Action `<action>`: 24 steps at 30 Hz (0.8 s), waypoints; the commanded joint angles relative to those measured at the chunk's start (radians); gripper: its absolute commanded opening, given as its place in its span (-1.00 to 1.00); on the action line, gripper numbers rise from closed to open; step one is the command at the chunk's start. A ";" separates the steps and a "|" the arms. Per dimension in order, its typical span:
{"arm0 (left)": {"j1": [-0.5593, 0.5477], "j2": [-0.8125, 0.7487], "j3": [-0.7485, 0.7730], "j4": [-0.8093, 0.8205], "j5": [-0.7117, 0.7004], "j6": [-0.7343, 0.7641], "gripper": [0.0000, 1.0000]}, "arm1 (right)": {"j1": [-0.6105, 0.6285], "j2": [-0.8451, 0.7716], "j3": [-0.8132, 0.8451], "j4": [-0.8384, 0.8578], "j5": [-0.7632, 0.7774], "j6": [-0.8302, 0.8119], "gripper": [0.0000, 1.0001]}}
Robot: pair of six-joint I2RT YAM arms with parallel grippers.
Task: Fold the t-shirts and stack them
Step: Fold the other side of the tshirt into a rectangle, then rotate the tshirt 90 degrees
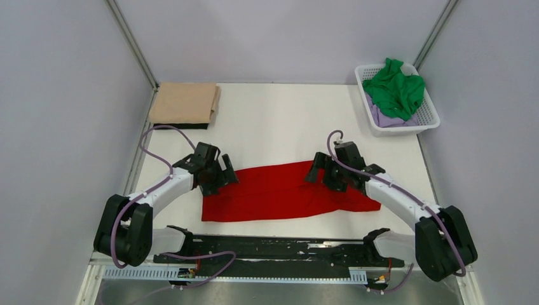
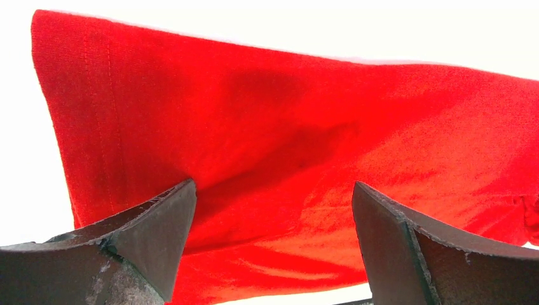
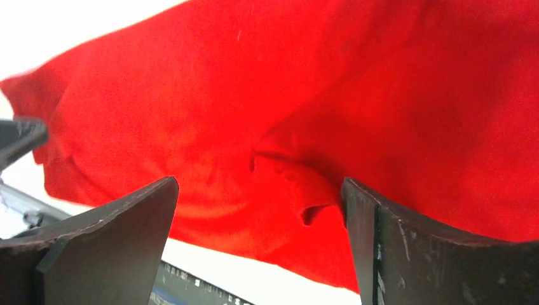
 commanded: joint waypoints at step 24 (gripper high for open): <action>-0.129 0.032 0.122 -0.037 0.064 0.118 1.00 | 0.065 -0.276 -0.125 -0.134 0.344 0.332 1.00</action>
